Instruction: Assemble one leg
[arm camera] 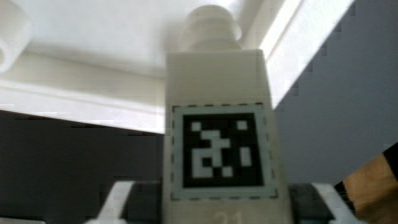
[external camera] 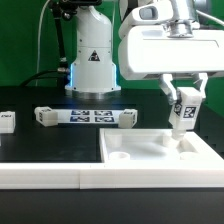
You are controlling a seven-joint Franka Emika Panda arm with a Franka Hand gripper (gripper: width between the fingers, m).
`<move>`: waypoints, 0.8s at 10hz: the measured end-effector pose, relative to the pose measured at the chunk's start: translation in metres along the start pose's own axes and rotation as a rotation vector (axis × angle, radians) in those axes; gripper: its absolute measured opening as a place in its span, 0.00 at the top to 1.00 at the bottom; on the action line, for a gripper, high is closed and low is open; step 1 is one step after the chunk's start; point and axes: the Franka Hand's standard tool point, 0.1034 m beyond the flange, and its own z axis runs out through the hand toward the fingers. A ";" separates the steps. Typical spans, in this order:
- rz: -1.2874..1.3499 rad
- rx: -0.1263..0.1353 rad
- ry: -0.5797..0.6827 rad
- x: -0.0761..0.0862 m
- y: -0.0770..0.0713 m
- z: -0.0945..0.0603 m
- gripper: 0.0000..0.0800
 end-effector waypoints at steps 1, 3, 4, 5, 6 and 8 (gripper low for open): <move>0.015 0.001 -0.006 0.006 0.000 0.002 0.64; 0.016 0.001 0.006 0.017 0.002 0.005 0.64; 0.013 0.001 0.010 0.019 0.002 0.009 0.64; 0.012 0.001 0.008 0.018 0.002 0.009 0.64; 0.012 0.001 0.007 0.018 0.002 0.009 0.64; 0.010 0.001 0.007 0.017 0.002 0.010 0.64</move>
Offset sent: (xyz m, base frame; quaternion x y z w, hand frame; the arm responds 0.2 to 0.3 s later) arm 0.0334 0.0026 -0.0009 -0.0100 0.0374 -0.0131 0.9992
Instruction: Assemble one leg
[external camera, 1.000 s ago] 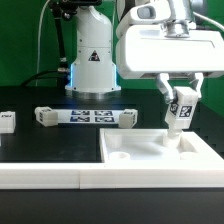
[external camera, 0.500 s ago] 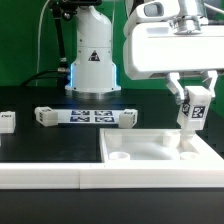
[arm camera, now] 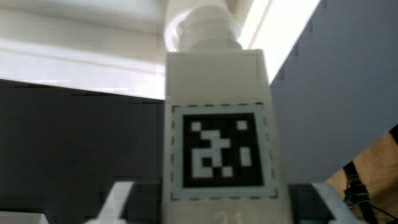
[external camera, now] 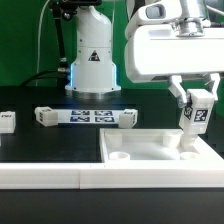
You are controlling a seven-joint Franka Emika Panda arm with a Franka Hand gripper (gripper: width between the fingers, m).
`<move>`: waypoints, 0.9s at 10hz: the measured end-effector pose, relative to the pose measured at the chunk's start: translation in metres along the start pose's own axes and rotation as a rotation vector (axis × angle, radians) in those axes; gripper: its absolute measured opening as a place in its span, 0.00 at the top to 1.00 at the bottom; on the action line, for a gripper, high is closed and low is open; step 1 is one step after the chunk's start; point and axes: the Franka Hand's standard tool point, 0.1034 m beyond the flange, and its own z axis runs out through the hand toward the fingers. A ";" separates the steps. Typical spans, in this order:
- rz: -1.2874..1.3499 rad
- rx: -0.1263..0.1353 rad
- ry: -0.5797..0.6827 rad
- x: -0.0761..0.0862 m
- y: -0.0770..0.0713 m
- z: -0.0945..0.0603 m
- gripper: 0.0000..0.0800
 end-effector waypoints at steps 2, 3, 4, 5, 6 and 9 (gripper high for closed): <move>-0.005 -0.003 0.000 -0.005 0.003 0.008 0.64; -0.010 -0.005 0.005 0.000 0.006 0.011 0.64; -0.011 -0.006 0.009 0.003 0.008 0.013 0.64; -0.011 -0.008 0.008 0.003 0.010 0.014 0.64; -0.012 -0.007 0.008 0.002 0.009 0.016 0.64; -0.021 -0.010 0.058 -0.004 0.001 0.023 0.64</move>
Offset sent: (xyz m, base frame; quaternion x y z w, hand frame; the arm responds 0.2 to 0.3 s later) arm 0.0236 0.0008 -0.0028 -0.0009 -0.0008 -0.0116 0.9999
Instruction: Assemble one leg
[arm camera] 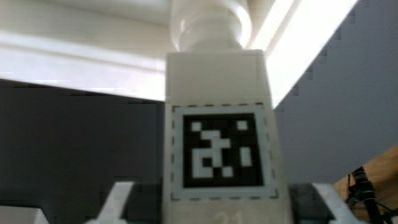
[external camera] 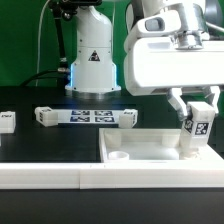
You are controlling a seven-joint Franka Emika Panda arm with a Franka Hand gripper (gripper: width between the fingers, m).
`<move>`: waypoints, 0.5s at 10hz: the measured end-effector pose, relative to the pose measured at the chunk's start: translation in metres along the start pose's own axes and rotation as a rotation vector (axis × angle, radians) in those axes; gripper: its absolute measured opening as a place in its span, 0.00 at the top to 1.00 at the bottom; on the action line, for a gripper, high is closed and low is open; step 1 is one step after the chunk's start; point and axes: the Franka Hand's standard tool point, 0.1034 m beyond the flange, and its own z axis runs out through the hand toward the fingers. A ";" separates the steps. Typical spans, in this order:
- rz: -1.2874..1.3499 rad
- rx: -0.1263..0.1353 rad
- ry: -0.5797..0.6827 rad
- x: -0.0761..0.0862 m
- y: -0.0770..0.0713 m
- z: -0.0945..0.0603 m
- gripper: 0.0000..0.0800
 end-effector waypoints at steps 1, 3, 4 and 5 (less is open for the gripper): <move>0.002 0.000 0.000 -0.003 -0.001 0.002 0.64; 0.002 -0.003 0.019 -0.004 -0.001 0.002 0.64; 0.001 -0.005 0.024 -0.004 0.000 0.001 0.64; 0.001 -0.007 0.029 -0.005 0.001 0.001 0.64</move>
Offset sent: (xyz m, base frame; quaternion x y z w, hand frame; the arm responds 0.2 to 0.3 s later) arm -0.0106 -0.0052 -0.0070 0.0022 0.0224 0.0322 0.9992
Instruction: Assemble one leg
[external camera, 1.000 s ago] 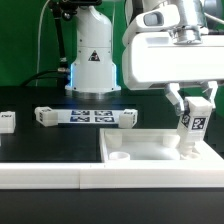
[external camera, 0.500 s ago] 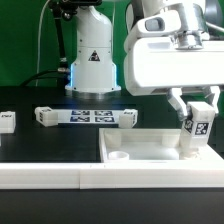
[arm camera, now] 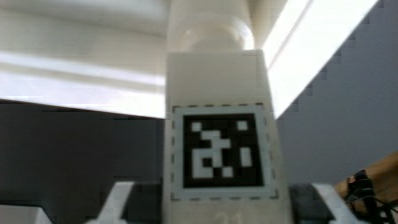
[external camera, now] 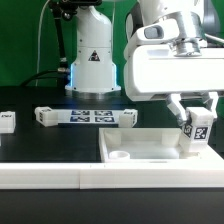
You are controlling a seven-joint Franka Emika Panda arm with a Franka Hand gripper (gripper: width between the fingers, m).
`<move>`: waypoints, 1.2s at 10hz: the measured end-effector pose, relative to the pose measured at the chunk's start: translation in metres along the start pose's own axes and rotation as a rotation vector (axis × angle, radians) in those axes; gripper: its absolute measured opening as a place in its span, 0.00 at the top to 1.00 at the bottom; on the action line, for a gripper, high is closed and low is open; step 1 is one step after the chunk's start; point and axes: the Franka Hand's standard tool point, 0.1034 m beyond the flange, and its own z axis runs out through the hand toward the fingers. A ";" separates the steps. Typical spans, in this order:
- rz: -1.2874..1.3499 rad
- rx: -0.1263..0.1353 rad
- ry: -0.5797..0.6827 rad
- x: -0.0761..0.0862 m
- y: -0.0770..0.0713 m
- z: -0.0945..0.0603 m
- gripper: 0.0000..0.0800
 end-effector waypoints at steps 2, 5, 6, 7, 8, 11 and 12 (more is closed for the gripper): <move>0.000 0.005 -0.027 -0.001 0.000 0.002 0.51; 0.000 0.006 -0.031 -0.002 -0.001 0.002 0.22; 0.000 0.006 -0.031 -0.002 -0.001 0.002 0.22; 0.000 0.006 -0.031 -0.002 -0.001 0.002 0.19; 0.000 0.006 -0.031 -0.002 -0.001 0.002 0.19; -0.017 0.009 -0.056 -0.001 0.001 0.001 0.19; -0.025 0.013 -0.056 0.005 -0.002 -0.004 0.19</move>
Offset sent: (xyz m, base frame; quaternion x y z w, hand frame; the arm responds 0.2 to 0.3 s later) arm 0.0000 0.0000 0.0000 0.0000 0.0000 0.0000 1.0000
